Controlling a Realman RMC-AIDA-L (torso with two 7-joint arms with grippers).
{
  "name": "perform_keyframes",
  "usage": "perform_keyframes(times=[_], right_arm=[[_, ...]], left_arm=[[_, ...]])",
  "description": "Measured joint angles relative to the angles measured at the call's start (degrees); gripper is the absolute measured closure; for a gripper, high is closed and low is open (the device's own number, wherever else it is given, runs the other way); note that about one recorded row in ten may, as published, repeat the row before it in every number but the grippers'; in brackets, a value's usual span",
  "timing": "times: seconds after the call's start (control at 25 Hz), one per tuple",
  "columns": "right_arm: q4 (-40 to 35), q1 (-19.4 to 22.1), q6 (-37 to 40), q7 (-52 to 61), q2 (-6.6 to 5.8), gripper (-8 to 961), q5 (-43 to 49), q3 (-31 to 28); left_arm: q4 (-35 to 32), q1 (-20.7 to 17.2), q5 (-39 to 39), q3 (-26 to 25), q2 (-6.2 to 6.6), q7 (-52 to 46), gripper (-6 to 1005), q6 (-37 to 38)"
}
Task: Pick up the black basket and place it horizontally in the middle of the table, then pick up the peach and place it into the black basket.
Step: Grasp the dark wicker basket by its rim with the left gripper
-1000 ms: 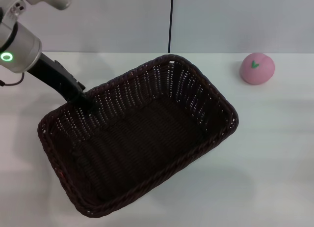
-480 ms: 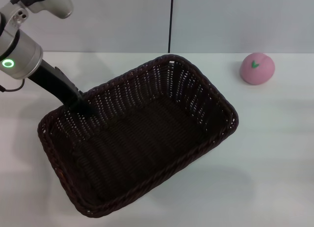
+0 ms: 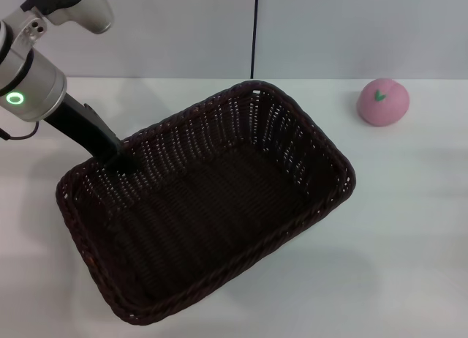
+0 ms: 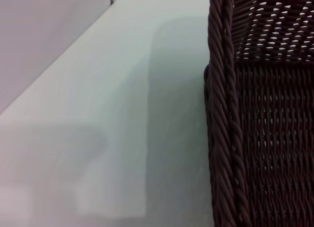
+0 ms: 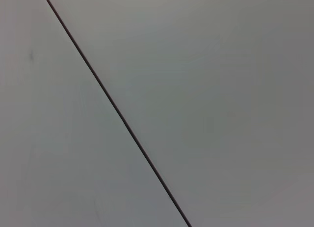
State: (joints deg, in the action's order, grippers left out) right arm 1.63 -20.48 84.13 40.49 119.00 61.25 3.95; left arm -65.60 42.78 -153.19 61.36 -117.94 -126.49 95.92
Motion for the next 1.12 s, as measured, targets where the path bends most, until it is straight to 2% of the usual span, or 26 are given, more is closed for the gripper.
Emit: perform_keyframes(times=[0.08, 0.32, 0.6, 0.76, 1.12], right_arm=[[-0.01, 0.00, -0.01, 0.01, 0.00, 395, 0.00, 0.02], [-0.05, 0.05, -0.03, 0.03, 0.00, 395, 0.00, -0.03], [-0.04, 0.26, -0.03, 0.03, 0.00, 395, 0.00, -0.08], [0.05, 0.27, -0.03, 0.03, 0.00, 395, 0.00, -0.08], [0.17, 0.30, -0.12, 0.03, 0.01, 396, 0.00, -0.05]], left_arm=[[-0.20, 0.01, 0.01, -0.06, 0.00, 0.07, 792, -0.03], [-2.07, -0.84, 1.06, -1.06, 0.00, 1.79, 794, -0.27], [-8.58, -4.41, 8.71, -1.71, 0.20, 4.46, 800, 0.13], [-10.91, -5.24, 10.47, -1.96, 0.29, 4.78, 811, 0.40], [-12.60, -5.39, 17.60, -8.47, 0.59, 9.86, 806, 4.12]])
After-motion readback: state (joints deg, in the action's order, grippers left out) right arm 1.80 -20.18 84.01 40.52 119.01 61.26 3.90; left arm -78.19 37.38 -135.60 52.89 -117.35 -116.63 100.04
